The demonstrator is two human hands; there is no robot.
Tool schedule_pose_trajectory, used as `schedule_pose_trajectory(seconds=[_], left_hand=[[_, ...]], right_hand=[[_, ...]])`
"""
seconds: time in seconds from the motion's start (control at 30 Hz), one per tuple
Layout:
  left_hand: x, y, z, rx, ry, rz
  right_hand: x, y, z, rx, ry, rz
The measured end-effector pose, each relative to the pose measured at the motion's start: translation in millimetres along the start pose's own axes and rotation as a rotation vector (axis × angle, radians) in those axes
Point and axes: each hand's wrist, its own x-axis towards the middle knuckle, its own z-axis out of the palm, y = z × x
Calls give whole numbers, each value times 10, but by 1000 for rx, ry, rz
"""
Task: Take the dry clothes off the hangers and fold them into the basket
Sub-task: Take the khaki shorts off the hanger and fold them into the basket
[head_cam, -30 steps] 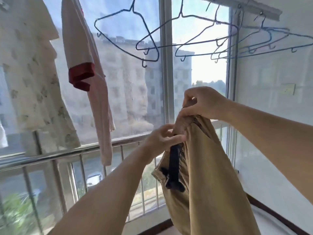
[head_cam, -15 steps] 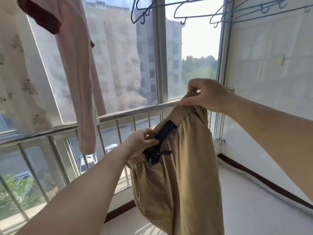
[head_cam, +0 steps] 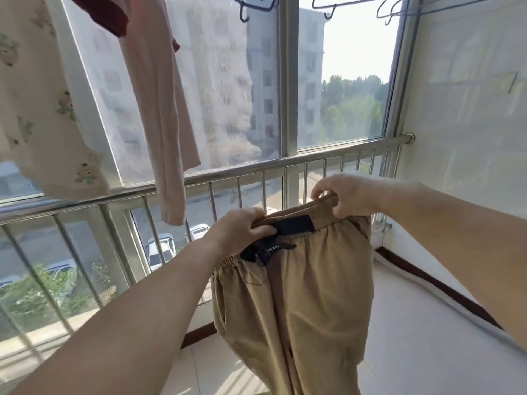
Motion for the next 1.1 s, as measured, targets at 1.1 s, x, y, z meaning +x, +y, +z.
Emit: schedule_pose_trajectory(seconds=[1.1], left_hand=[[242, 623, 92, 153, -90, -95]], right_hand=[[82, 249, 443, 316, -31, -119]])
